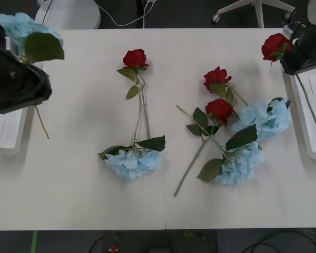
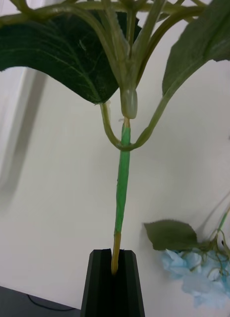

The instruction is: Put the red flowers into the right box and the blue flowers into the left box

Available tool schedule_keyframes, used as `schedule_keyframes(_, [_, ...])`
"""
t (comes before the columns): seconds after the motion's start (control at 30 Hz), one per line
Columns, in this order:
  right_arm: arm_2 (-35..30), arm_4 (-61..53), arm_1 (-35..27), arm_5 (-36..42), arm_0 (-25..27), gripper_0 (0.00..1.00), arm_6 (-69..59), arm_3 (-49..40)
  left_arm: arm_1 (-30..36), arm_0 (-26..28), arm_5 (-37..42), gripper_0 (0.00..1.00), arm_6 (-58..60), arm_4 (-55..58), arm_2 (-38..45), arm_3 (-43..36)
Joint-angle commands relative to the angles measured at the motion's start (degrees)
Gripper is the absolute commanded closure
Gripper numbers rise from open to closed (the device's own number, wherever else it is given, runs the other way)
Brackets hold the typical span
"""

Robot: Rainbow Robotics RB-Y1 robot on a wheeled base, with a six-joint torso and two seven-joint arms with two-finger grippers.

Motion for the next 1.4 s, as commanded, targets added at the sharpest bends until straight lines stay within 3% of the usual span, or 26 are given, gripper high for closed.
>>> schedule_keyframes(0.03, [0.31,-0.39,-6.87,-0.82,-3.08,1.00,4.47,-1.43,6.20,3.86,-3.72,1.00,-16.30,3.55,11.53,6.76])
schedule_keyframes(0.23, [0.40,2.25,-11.27,-4.42,-1.67,1.00,5.00,0.07,12.27,4.65,-7.59,1.00,-38.45,5.66,19.53,21.35])
schedule_keyframes(0.6, [0.31,2.95,-13.64,-19.63,10.02,1.00,3.86,-0.02,14.03,4.65,-29.83,1.00,-69.04,4.60,20.59,48.50])
schedule_keyframes(0.8, [0.31,3.04,-13.47,-23.23,14.85,1.00,2.72,0.07,12.36,4.65,-32.81,1.00,-75.01,0.29,20.59,53.25])
schedule_keyframes(1.13, [0.31,4.00,-11.36,-25.34,17.31,1.00,1.57,0.07,4.97,4.57,-36.15,1.00,-76.68,-16.67,20.50,53.51])
schedule_keyframes(1.3, [-0.74,3.83,-11.18,-25.52,17.05,0.37,2.36,0.07,0.93,3.77,-37.30,1.00,-76.42,-25.02,19.71,53.51])
schedule_keyframes(1.4, [-2.33,3.30,-11.18,-25.60,16.52,0.25,4.83,0.07,-0.56,3.51,-38.70,1.00,-75.72,-28.53,17.69,53.51])
